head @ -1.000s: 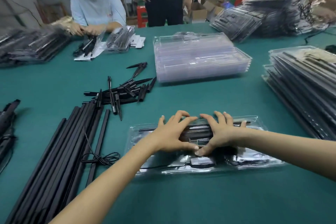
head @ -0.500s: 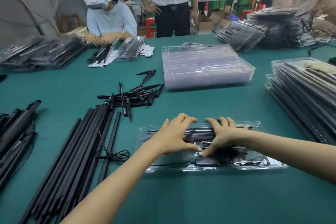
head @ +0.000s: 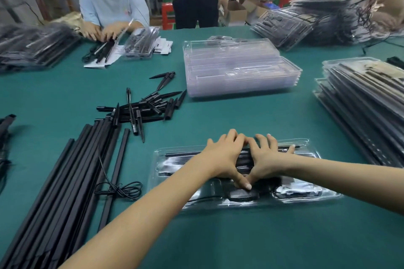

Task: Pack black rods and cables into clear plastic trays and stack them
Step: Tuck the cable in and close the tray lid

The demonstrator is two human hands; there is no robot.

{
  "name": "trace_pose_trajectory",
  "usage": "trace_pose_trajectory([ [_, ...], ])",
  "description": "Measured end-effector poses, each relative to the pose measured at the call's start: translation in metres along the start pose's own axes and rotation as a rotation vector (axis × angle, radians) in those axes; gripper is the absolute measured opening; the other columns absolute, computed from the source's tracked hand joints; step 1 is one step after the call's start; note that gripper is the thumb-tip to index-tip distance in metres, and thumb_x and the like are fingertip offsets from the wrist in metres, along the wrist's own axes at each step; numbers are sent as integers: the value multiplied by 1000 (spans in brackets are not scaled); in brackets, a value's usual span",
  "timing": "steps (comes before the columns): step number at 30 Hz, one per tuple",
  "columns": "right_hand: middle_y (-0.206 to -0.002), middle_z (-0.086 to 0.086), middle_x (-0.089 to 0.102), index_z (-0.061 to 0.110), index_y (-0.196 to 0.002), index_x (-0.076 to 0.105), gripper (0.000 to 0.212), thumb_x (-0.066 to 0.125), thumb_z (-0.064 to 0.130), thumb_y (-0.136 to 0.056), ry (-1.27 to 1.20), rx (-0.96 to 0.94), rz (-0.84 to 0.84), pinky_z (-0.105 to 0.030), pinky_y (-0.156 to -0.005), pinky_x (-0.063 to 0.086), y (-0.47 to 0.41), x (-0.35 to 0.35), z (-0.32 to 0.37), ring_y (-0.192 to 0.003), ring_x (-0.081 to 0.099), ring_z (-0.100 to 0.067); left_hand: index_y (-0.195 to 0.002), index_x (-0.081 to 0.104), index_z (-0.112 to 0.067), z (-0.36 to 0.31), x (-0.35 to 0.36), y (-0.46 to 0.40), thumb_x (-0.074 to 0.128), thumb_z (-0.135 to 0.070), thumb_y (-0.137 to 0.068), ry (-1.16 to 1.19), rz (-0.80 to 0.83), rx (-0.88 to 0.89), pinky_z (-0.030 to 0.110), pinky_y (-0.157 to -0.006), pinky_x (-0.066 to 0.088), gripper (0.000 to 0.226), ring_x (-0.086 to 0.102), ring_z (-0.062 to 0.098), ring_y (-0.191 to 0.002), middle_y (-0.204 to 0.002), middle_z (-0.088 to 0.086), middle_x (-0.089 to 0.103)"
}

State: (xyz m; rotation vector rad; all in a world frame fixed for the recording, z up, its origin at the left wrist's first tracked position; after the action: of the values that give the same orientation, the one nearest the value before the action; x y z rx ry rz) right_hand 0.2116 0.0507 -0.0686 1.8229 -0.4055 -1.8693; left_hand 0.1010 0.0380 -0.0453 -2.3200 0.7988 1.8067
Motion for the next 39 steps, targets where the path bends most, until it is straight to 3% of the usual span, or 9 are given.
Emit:
trace_pose_trajectory([
  [5,-157,2,-19,31,-147,-4,125,78,57,-58,-38,11,-36,-74,-103,-6,-8,5,-4,-143,-24,-25,-139,27,-15,2,6,-7,82,-57,-58,-62,-5,-10,54,-97,35,106,32,23,-125,-132,4,30],
  [11,-158,2,-16,35,-145,2,115,76,59,-60,-65,-20,-45,-72,-105,-5,-9,5,-6,-144,-22,-23,-138,27,-34,17,6,2,75,-68,-60,56,-60,-11,47,-101,25,98,28,17,-126,-130,-3,28],
  [15,-158,3,-12,42,-145,4,112,75,60,-61,-111,-57,-87,-71,-106,-7,-3,4,-6,-144,-21,-22,-140,30,-26,2,1,30,65,-67,-70,-165,-375,65,43,-105,20,88,32,19,-127,-138,1,31],
  [18,-158,3,-10,47,-144,5,111,75,64,-60,-145,-82,-94,-70,-105,-9,0,3,-5,-144,-21,-21,-110,60,-19,-18,3,64,72,-36,-75,-69,-589,282,32,-81,35,40,56,19,-96,-105,-1,61],
  [21,-158,2,-9,48,-144,6,114,76,65,-56,-158,-89,-77,-71,-105,-10,2,1,-4,-144,-22,-22,-96,73,-17,-19,17,75,73,-22,-79,177,-415,281,31,-75,44,17,57,17,-87,-90,-1,66],
  [27,-158,3,-8,48,-144,8,112,77,64,-57,-179,-95,-95,-71,-104,-13,4,3,-3,-144,-22,-20,-91,77,-20,-7,21,65,85,-19,-66,495,-342,19,21,-77,43,26,56,10,-84,-79,-8,60],
  [33,-158,1,-6,46,-144,10,92,69,44,-73,-176,-78,-85,-69,-106,-10,3,0,-3,-144,-19,-22,-96,59,-26,-30,28,53,72,-24,-79,-51,-196,17,31,-69,23,21,47,21,-97,-95,-6,42],
  [35,-158,1,-5,47,-144,11,92,69,43,-73,-187,-78,-91,-69,-107,-11,4,0,-3,-144,-19,-21,-100,58,-24,-31,29,55,69,-23,-83,-69,-202,40,29,-67,20,20,44,20,-94,-98,-3,40],
  [39,-158,2,-7,48,-145,9,111,77,64,-58,-185,-83,-112,-69,-106,-12,5,4,-4,-144,-22,-21,-92,66,-19,-4,21,81,77,-18,-78,463,-284,82,16,-76,39,18,48,4,-85,-92,-7,45],
])
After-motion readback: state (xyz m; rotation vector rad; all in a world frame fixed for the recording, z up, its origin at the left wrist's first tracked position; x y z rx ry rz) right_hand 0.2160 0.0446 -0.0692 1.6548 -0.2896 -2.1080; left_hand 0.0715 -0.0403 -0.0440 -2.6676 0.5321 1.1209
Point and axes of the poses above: each hand's wrist, its own y-axis away from the middle knuckle, its own x-axis out of the palm, z = x × y, the point moved 5 cm from there along -y, towards the middle knuckle
